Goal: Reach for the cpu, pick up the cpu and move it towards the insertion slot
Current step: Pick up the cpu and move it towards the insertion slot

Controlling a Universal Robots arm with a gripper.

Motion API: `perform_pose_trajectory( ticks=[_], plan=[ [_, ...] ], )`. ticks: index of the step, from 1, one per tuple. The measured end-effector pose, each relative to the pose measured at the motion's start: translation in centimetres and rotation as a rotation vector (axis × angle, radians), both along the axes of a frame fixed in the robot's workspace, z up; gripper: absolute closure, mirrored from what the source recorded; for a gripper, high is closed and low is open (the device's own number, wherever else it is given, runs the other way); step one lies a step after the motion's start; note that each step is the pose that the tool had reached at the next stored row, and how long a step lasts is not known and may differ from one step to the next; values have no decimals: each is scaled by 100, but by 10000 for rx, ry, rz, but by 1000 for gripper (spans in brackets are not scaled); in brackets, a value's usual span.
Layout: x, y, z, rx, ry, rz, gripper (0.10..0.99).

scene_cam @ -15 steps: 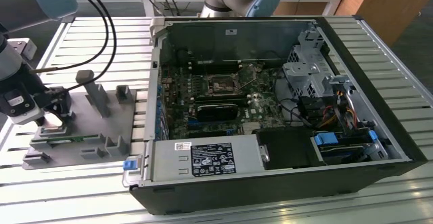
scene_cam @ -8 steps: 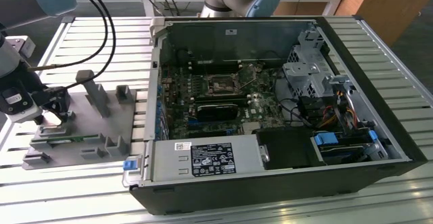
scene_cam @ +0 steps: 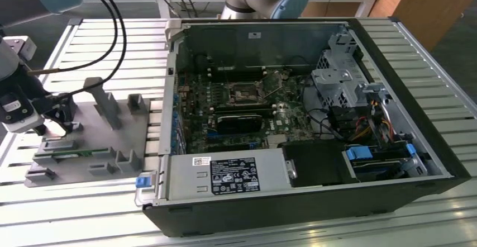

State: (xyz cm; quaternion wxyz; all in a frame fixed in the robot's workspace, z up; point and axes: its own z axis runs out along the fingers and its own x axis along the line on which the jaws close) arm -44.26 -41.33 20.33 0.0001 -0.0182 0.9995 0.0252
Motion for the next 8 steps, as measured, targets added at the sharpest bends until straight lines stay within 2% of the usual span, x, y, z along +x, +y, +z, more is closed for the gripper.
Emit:
perform_pose_trajectory(
  ticks=[8],
  plan=[
    [0,2,69,0,0,0,541]
  ],
)
